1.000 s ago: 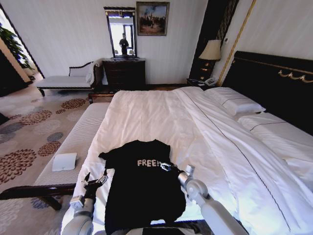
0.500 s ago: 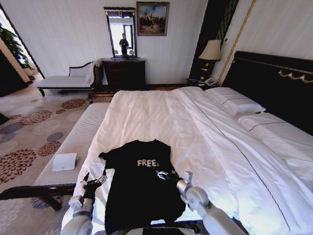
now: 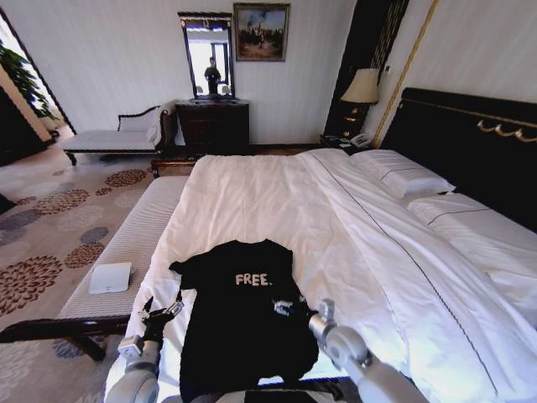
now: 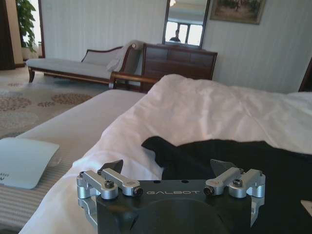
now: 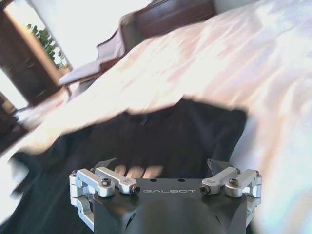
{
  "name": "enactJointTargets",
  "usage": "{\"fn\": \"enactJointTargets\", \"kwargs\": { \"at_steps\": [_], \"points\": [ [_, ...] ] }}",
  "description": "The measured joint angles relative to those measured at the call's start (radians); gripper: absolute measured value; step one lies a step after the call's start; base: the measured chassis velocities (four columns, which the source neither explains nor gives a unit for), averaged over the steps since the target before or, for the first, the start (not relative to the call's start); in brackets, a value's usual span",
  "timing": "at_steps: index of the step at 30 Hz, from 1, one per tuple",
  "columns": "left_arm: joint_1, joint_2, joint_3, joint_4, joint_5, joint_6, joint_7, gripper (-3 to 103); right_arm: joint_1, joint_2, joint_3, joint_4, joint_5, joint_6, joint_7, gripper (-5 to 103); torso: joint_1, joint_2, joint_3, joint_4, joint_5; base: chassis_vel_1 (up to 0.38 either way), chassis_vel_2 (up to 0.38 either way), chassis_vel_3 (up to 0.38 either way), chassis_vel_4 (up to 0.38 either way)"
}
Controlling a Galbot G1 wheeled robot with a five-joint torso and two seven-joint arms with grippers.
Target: Fold the clothes on the bed.
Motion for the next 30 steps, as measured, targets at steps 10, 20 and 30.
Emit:
{"fn": "enactJointTargets", "kwargs": {
  "at_steps": [10, 20, 30],
  "points": [
    [0.042, -0.005, -0.022, -0.024, 0.008, -0.002, 0.002, 100, 0.376, 0.101, -0.035, -0.389, 0.245, -0.061, 0.028, 100, 0.000, 0.000, 0.000, 0.0004, -0.0002, 0.000, 0.000, 0.000, 0.000],
    [0.049, -0.003, -0.036, -0.032, 0.010, -0.001, 0.002, 100, 0.464, 0.184, -0.024, -0.590, 0.257, -0.067, 0.027, 100, 0.000, 0.000, 0.000, 0.0004, -0.0002, 0.000, 0.000, 0.000, 0.000],
    [0.035, -0.008, -0.016, -0.030, 0.019, 0.004, 0.000, 100, 0.411, 0.197, 0.018, -0.633, 0.189, -0.009, 0.031, 100, 0.000, 0.000, 0.000, 0.0002, -0.0002, 0.000, 0.000, 0.000, 0.000]
  ]
}}
